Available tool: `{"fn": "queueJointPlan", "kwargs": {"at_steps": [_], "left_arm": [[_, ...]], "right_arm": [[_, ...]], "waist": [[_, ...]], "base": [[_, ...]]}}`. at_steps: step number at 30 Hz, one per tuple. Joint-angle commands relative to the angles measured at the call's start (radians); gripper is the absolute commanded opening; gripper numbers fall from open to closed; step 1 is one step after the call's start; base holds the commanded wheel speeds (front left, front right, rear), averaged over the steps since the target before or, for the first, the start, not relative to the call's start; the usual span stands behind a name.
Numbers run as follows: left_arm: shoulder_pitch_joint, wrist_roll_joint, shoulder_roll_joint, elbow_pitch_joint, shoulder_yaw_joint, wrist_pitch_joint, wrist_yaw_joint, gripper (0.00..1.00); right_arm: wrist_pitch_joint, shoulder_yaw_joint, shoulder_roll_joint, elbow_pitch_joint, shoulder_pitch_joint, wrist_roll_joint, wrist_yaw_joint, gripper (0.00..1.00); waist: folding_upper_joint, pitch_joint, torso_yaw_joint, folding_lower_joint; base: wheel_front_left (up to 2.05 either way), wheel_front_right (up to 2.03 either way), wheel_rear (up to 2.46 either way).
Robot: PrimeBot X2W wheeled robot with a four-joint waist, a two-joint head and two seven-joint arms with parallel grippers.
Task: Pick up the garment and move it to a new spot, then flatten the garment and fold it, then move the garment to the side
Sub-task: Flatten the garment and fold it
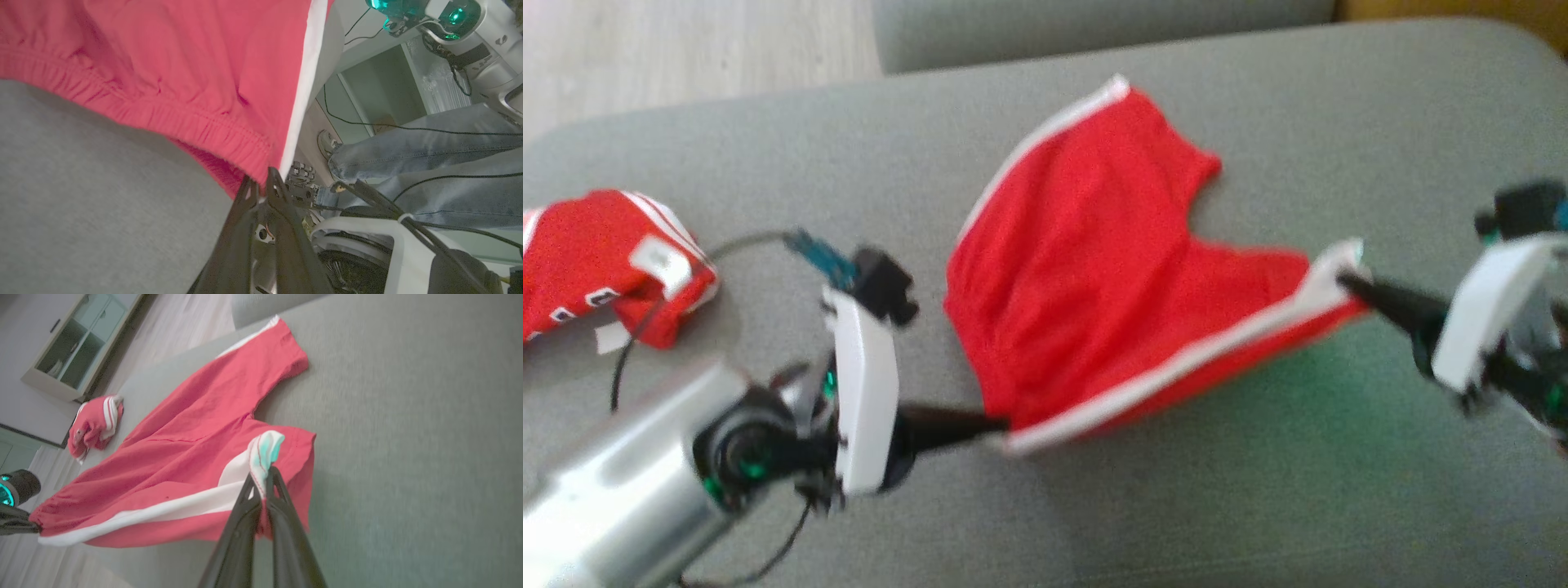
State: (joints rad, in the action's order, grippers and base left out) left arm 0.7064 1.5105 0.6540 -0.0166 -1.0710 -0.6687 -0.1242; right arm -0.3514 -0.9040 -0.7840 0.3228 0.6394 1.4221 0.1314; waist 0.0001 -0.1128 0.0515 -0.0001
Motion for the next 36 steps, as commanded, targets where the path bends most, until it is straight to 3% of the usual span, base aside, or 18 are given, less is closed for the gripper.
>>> {"fn": "queueJointPlan", "kwargs": {"at_steps": [1, 6, 11, 24, 36], "left_arm": [[0.025, 0.012, 0.05, 0.043, 0.042, -0.002, -0.006, 0.0], [-0.008, 0.064, 0.071, 0.077, 0.055, 0.005, -0.006, 0.0], [0.05, 0.146, 0.051, -0.001, 0.108, -0.028, -0.006, 0.0], [0.271, 0.168, -0.083, -0.276, 0.166, -0.088, -0.006, 0.0], [0.415, 0.151, -0.197, -0.442, 0.176, -0.129, -0.006, 0.0]], "right_arm": [[-0.014, 0.007, -0.059, -0.047, -0.027, 0.02, -0.001, 0.0], [0.005, 0.058, -0.138, -0.141, -0.08, 0.046, -0.001, 0.0], [0.003, 0.107, -0.14, -0.148, -0.03, 0.028, -0.001, 0.0], [-0.016, 0.146, 0.054, 0.077, 0.286, -0.084, -0.001, 0.0], [-0.034, 0.089, 0.135, 0.308, 0.499, -0.16, -0.001, 0.0]], "waist": [[-0.0001, 0.046, -0.007, 0.0001], [-0.0001, 0.046, -0.031, 0.0001], [-0.0001, -0.01, -0.085, 0.0001], [-0.0001, -0.219, -0.187, 0.0001], [-0.0001, -0.377, -0.255, 0.0001]], "base": [[0.0, 0.0, 0.0], [0.0, 0.0, 0.0], [0.0, 0.0, 0.0], [0.0, 0.0, 0.0], [0.0, 0.0, 0.0]]}}
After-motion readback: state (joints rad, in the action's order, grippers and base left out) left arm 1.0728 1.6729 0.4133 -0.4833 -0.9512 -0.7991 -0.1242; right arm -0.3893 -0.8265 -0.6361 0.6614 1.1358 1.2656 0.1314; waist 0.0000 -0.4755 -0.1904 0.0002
